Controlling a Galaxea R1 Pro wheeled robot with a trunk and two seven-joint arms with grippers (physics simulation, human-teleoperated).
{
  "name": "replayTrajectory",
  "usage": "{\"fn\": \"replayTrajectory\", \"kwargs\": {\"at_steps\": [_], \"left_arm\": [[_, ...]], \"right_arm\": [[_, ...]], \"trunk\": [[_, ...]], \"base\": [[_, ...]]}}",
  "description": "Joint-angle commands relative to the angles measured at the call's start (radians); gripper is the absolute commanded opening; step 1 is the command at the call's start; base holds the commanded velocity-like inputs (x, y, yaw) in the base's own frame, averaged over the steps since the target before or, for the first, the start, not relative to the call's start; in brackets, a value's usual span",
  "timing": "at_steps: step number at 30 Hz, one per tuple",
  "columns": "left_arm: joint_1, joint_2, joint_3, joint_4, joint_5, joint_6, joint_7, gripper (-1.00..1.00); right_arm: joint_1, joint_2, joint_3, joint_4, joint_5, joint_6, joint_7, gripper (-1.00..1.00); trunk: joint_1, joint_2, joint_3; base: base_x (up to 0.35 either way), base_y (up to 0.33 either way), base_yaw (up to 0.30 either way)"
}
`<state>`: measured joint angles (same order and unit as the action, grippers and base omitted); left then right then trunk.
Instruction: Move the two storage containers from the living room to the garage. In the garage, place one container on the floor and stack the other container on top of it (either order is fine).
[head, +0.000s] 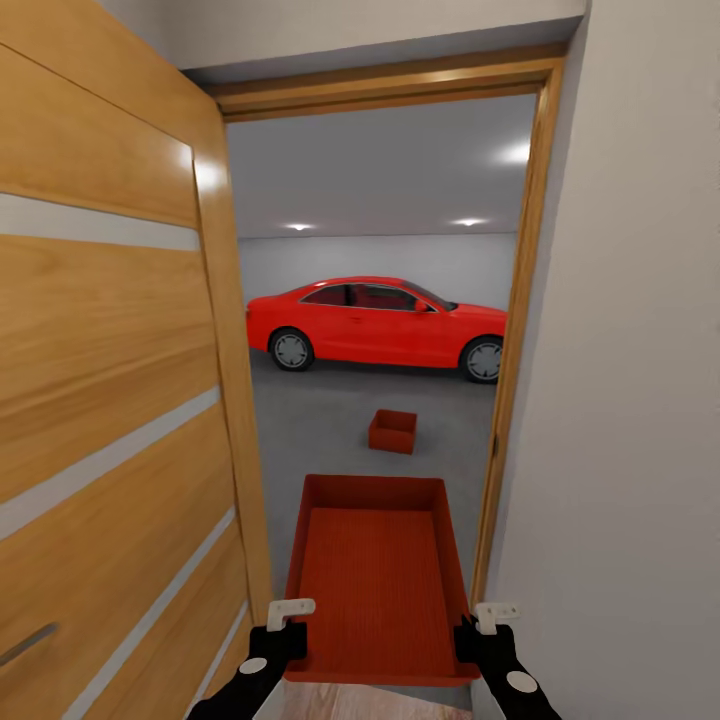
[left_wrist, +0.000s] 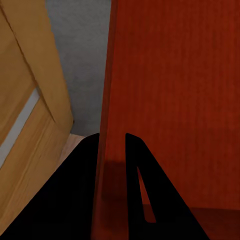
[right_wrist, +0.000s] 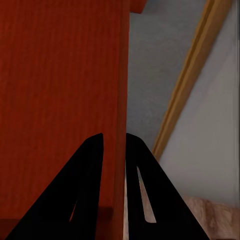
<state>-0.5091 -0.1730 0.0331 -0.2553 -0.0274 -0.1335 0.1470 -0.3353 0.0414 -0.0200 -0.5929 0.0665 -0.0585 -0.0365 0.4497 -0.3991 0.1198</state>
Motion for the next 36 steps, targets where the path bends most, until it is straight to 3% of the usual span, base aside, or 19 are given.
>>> {"fn": "replayTrajectory", "kwargs": {"at_steps": [1,36], "left_arm": [[-0.002,-0.001,0.018,-0.038,-0.003,-0.001,-0.007,-1.00],[-0.002,0.000,0.018,-0.038,-0.003,-0.001,-0.007,-1.00]], "right_arm": [[0.001,0.001,0.029,0.002,0.006,-0.003,0.001,-1.00],[0.001,0.001,0.029,0.002,0.006,-0.003,0.001,-1.00]], "trunk": [[0.000,-0.001,-0.001],[0.000,-0.001,-0.001]], "base": [[0.000,0.000,-0.057],[0.000,0.028,-0.008]]}}
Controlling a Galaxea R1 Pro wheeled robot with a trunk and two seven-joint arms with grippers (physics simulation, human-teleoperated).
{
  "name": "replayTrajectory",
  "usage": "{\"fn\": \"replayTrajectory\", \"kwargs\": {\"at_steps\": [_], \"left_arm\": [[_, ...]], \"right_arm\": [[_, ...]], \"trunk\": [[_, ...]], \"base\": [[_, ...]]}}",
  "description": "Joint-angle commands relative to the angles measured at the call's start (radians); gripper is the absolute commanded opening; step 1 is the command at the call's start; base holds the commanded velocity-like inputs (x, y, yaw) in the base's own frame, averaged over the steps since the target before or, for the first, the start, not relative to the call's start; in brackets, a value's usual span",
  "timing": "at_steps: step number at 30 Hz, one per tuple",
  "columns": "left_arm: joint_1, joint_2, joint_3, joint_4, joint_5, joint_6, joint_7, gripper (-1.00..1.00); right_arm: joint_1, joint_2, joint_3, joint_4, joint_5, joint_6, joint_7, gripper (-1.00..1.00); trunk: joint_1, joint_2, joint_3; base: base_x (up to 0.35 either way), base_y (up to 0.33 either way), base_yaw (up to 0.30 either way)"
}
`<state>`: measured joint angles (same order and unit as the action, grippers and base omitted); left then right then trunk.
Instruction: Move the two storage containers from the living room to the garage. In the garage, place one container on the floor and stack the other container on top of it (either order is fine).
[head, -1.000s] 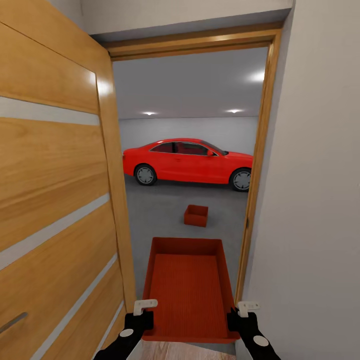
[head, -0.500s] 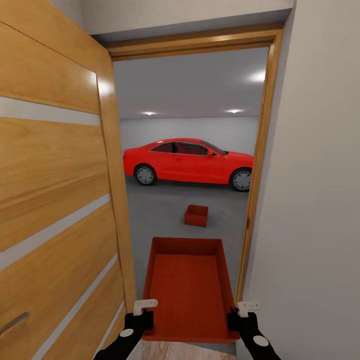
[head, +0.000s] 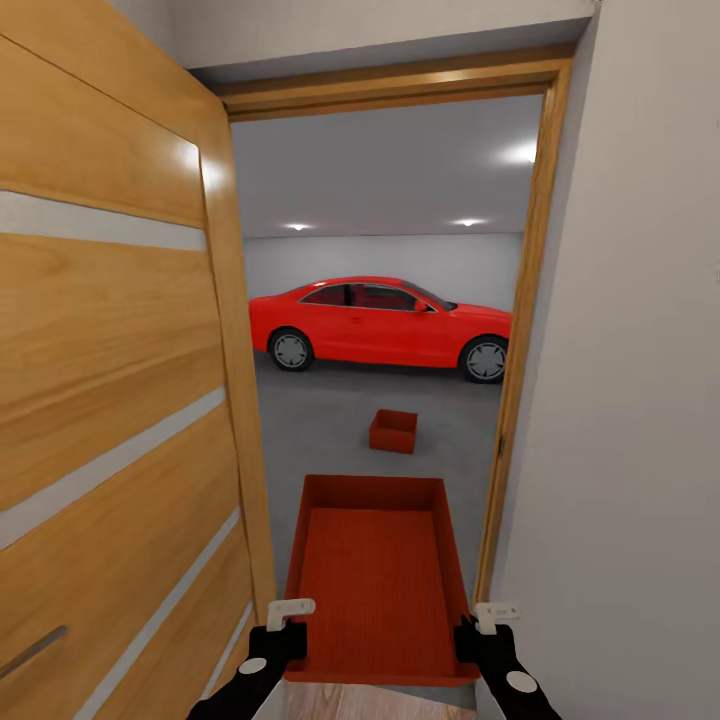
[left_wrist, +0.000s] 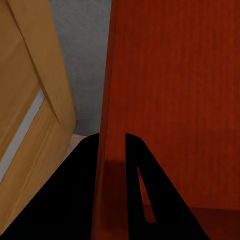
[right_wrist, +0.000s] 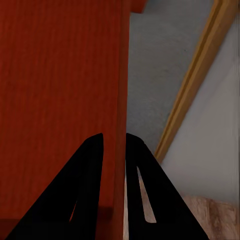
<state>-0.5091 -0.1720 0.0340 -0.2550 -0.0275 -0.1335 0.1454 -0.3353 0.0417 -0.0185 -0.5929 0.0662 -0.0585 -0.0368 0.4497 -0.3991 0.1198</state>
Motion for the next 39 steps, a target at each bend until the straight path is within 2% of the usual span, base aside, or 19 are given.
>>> {"fn": "replayTrajectory", "kwargs": {"at_steps": [1,6,39], "left_arm": [[-0.001,-0.001,0.017,-0.038,-0.003,-0.001,-0.006,-1.00],[-0.001,-0.001,0.017,-0.038,-0.003,-0.001,-0.006,-1.00],[-0.001,-0.002,0.017,-0.038,-0.003,-0.003,-0.005,-1.00]], "right_arm": [[0.001,0.001,0.028,0.002,0.006,-0.003,0.001,-1.00],[0.001,0.001,0.028,0.002,0.006,-0.003,0.001,-1.00],[0.001,0.000,0.028,0.002,0.007,-0.003,0.001,-1.00]], "trunk": [[0.000,-0.001,-0.001],[0.000,-0.001,-0.001],[0.000,-0.001,0.001]], "base": [[0.000,0.000,-0.166],[0.000,0.000,-0.137],[0.000,0.007,-0.021]]}}
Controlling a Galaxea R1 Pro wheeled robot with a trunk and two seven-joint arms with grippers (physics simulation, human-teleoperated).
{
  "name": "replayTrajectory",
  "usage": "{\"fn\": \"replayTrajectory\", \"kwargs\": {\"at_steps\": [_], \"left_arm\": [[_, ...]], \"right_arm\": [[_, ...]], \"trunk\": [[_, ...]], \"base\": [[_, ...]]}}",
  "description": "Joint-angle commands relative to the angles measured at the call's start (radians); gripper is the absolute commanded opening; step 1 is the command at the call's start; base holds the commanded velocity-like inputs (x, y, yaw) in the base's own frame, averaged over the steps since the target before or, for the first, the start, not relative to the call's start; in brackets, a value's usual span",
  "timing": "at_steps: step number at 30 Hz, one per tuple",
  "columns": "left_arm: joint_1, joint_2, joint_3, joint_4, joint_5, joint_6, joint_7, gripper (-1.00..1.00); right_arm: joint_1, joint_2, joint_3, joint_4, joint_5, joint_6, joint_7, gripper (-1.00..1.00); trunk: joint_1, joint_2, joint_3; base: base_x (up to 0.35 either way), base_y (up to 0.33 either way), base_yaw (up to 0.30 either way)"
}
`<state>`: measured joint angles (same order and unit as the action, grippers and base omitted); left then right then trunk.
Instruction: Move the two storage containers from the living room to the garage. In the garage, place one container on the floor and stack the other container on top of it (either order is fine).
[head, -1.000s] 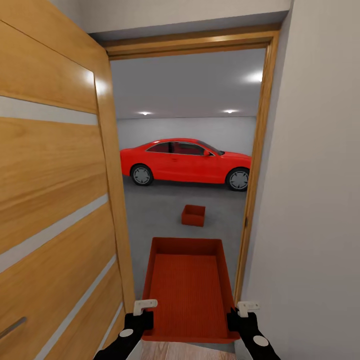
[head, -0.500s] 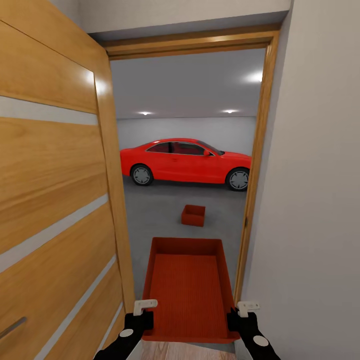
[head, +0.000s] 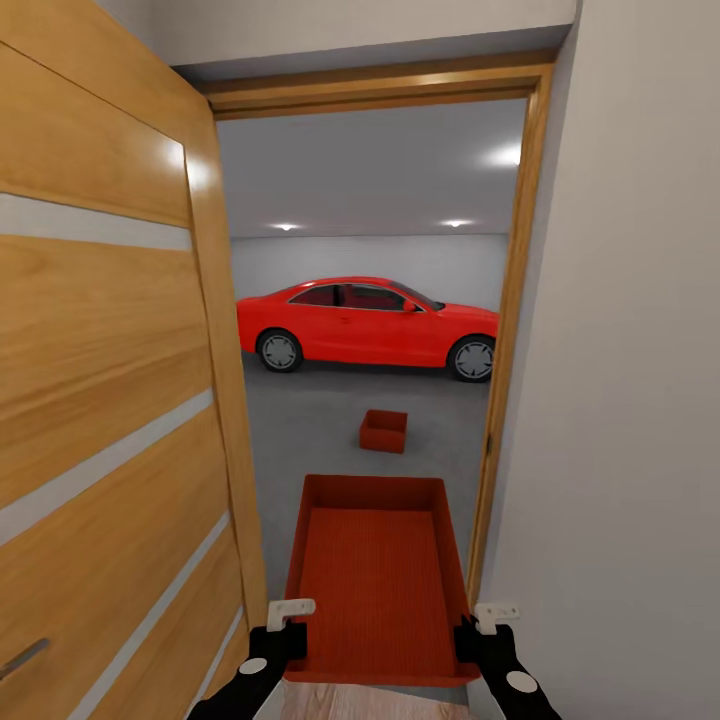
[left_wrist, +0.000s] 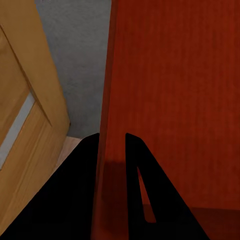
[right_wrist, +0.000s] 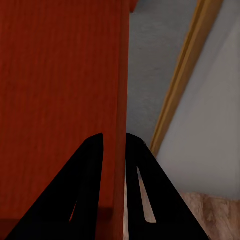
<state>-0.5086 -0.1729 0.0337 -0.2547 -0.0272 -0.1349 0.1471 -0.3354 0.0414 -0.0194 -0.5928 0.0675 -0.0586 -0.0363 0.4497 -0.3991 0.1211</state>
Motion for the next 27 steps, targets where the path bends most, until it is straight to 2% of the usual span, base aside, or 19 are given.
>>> {"fn": "replayTrajectory", "kwargs": {"at_steps": [1,27], "left_arm": [[-0.002,-0.002,0.017,-0.038,-0.003,-0.002,-0.007,-1.00],[-0.002,-0.001,0.017,-0.038,-0.003,-0.002,-0.006,-1.00]], "right_arm": [[0.001,0.001,0.029,0.002,0.006,-0.003,0.001,-1.00],[0.001,0.001,0.029,0.002,0.005,-0.003,0.001,-1.00]], "trunk": [[0.000,-0.001,-0.001],[0.000,-0.001,-0.001]], "base": [[0.000,0.213,0.000],[0.012,0.018,0.000]]}}
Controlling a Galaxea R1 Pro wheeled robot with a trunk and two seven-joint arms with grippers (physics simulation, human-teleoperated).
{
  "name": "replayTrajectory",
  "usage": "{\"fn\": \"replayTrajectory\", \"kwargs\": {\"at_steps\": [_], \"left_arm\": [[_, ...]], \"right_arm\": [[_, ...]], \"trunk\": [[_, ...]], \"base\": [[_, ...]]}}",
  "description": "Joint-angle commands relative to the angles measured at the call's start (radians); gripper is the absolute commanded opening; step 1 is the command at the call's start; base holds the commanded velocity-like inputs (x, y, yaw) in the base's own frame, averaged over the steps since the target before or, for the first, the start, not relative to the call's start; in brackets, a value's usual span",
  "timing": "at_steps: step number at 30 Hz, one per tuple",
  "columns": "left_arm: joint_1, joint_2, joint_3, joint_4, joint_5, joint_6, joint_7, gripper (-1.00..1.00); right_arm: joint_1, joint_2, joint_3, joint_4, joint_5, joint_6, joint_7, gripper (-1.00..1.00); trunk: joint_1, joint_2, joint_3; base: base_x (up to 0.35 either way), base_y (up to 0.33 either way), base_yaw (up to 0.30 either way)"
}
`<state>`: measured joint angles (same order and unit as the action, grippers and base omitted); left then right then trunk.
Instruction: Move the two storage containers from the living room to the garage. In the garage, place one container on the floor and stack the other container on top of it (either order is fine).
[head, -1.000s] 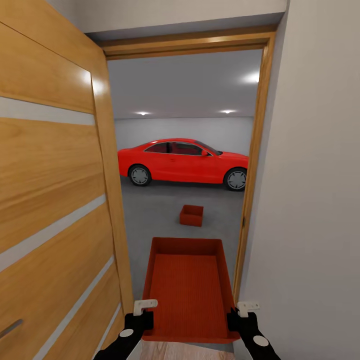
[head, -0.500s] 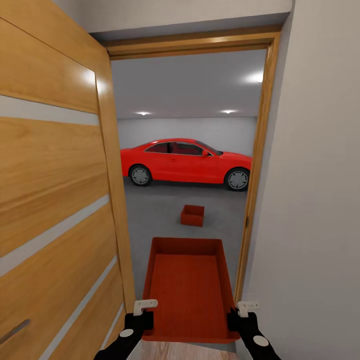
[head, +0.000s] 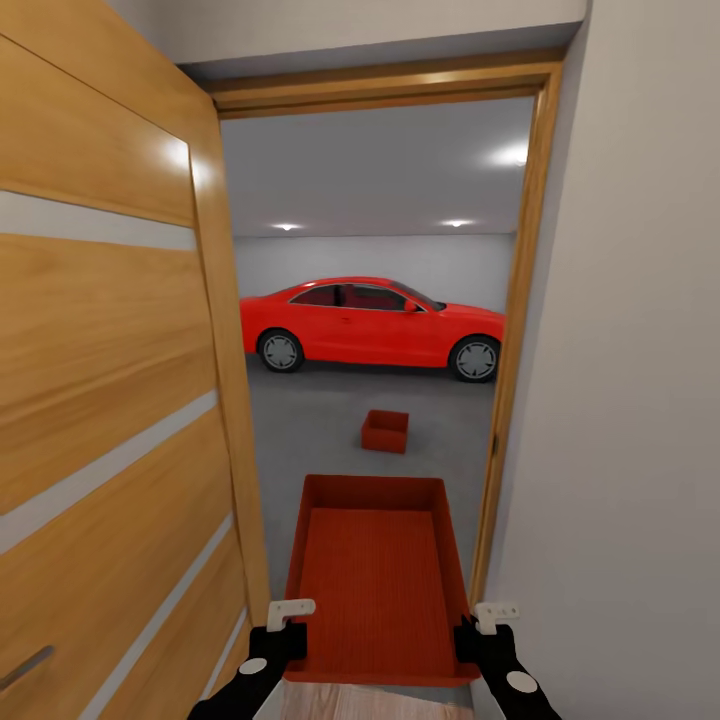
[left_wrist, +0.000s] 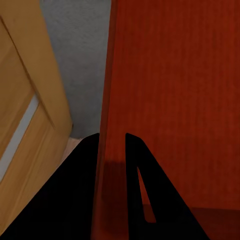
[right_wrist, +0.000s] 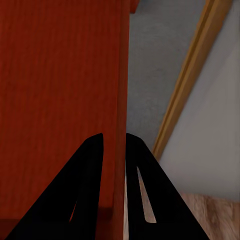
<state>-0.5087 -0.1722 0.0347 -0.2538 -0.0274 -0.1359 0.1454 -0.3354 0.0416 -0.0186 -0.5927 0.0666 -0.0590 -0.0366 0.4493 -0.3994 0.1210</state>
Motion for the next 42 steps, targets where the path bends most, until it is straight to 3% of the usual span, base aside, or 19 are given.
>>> {"fn": "replayTrajectory", "kwargs": {"at_steps": [1,42], "left_arm": [[-0.002,-0.002,0.016,-0.039,-0.003,-0.001,-0.004,-1.00],[-0.002,-0.002,0.016,-0.039,-0.003,-0.002,-0.004,-1.00]], "right_arm": [[0.001,0.001,0.028,0.002,0.007,-0.003,0.001,-1.00],[0.001,0.000,0.028,0.002,0.007,-0.002,0.001,-1.00]], "trunk": [[0.001,-0.001,-0.001],[0.001,-0.001,0.002]], "base": [[0.249,0.000,0.000],[0.088,0.008,-0.020]]}}
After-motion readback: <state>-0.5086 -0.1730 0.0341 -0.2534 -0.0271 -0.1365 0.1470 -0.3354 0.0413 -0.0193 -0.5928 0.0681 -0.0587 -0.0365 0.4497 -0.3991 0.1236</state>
